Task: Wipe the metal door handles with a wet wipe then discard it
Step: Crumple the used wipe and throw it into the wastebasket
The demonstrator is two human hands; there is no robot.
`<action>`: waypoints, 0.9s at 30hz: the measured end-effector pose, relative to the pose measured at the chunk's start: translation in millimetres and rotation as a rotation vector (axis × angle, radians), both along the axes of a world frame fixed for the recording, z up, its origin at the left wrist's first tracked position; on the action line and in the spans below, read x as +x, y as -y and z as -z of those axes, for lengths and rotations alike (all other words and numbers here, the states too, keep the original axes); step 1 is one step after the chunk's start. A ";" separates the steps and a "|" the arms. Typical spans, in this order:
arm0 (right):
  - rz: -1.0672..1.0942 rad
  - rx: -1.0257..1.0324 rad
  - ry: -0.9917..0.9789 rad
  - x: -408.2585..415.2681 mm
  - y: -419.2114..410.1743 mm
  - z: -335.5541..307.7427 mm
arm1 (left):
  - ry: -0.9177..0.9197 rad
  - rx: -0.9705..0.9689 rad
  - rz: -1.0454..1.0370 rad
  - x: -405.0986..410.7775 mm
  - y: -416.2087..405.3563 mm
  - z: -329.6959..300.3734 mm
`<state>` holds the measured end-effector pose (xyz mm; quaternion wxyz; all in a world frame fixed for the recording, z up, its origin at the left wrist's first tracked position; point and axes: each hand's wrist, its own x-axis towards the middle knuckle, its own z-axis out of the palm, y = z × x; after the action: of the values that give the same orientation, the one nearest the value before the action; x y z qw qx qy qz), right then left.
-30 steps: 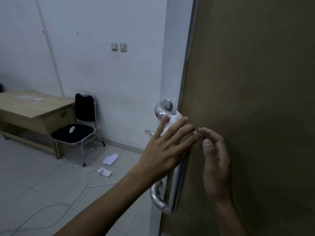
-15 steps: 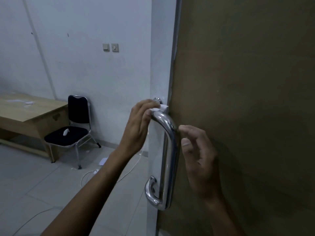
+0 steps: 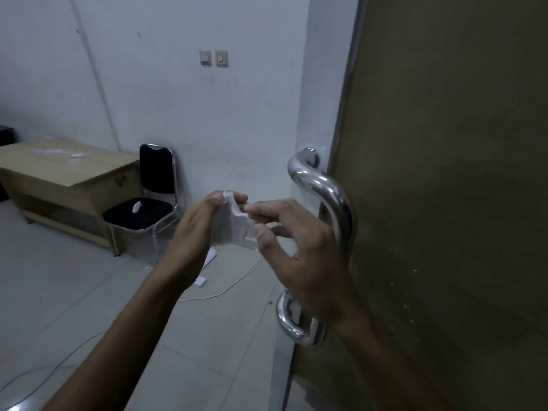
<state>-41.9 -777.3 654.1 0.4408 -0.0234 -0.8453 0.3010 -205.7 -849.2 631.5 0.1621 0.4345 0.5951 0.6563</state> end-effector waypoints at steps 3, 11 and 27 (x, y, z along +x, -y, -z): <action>0.000 -0.013 0.064 -27.0 16.5 21.0 | 0.062 -0.034 0.029 -14.1 16.6 10.4; 0.090 -0.526 0.198 -102.3 21.4 63.6 | 0.215 -0.140 0.039 -72.6 31.8 38.8; 0.294 -0.906 0.299 -250.9 -35.9 141.2 | 0.008 -0.405 0.256 -235.8 -26.4 114.1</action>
<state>-292.8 -741.4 512.9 0.2983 -0.3744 -0.6714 0.5658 -441.6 -822.8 517.4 0.3301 0.4624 0.6541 0.4994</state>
